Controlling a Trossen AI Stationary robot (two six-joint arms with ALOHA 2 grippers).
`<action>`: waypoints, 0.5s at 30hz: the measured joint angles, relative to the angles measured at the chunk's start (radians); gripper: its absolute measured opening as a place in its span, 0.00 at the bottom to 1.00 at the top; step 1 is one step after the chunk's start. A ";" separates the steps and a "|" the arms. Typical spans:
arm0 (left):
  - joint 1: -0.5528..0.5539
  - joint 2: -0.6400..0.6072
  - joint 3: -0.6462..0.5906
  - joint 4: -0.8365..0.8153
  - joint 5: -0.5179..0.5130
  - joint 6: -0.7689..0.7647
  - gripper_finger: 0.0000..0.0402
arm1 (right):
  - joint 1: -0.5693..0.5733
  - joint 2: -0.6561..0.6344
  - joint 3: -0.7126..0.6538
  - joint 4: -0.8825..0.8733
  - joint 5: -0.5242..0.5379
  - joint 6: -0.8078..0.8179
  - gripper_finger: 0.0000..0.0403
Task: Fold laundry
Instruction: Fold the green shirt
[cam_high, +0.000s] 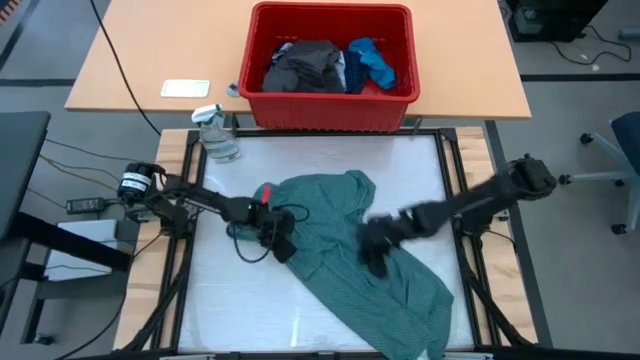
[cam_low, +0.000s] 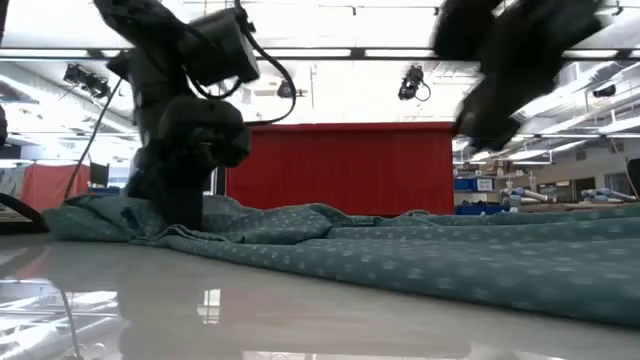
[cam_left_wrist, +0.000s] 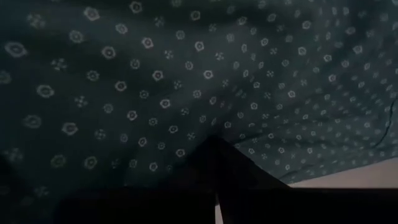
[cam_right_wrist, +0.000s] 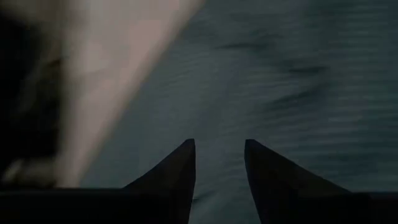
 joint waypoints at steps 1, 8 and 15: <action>0.025 0.000 0.000 -0.009 0.012 0.051 0.01 | -0.053 0.020 -0.001 -0.020 0.016 0.001 0.36; 0.245 0.000 0.000 -0.038 0.035 0.310 0.01 | -0.209 0.066 -0.009 -0.236 0.041 -0.034 0.30; 0.518 0.001 -0.001 -0.005 0.011 0.507 0.01 | -0.307 0.056 -0.022 -0.448 0.245 0.154 0.26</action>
